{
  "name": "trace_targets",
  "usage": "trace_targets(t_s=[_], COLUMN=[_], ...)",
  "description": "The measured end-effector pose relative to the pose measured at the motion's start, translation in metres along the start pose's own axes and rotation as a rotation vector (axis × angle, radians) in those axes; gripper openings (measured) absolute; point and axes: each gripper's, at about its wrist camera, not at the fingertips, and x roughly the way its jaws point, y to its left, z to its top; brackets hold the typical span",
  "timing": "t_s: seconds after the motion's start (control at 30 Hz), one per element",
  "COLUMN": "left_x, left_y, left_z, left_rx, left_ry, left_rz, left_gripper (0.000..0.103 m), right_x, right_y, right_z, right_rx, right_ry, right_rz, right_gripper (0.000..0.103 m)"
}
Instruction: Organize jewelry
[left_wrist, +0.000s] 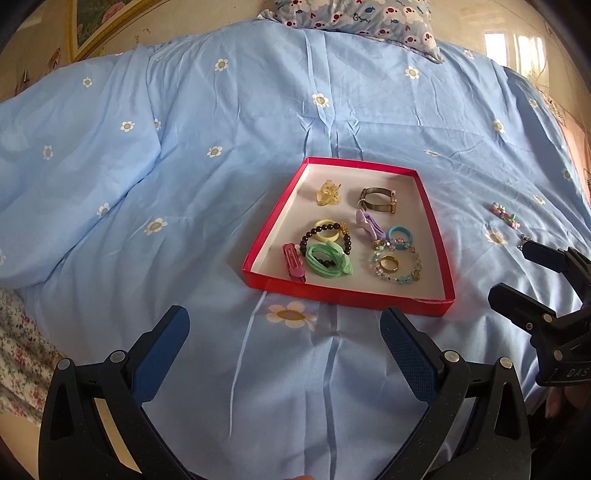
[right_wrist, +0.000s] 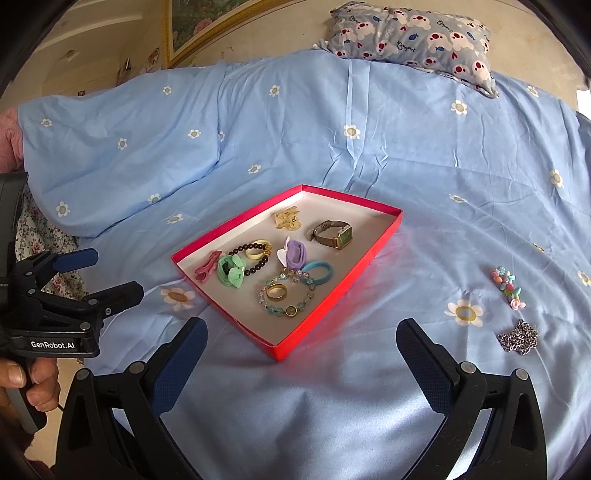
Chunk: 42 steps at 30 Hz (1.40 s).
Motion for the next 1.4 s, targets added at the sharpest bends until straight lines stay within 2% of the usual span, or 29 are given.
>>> trace_targets(t_s=[1.4], left_x=[-0.0025], left_y=[0.0022], left_z=[0.0025], left_rx=[0.003], left_ry=[-0.004], left_rz=[0.007], left_gripper=[0.103], right_x=[-0.0046], right_y=[0.0011], right_z=[0.0016], right_rx=[-0.002], right_ry=[-0.020], right_rz=[0.003], right_gripper=[0.103])
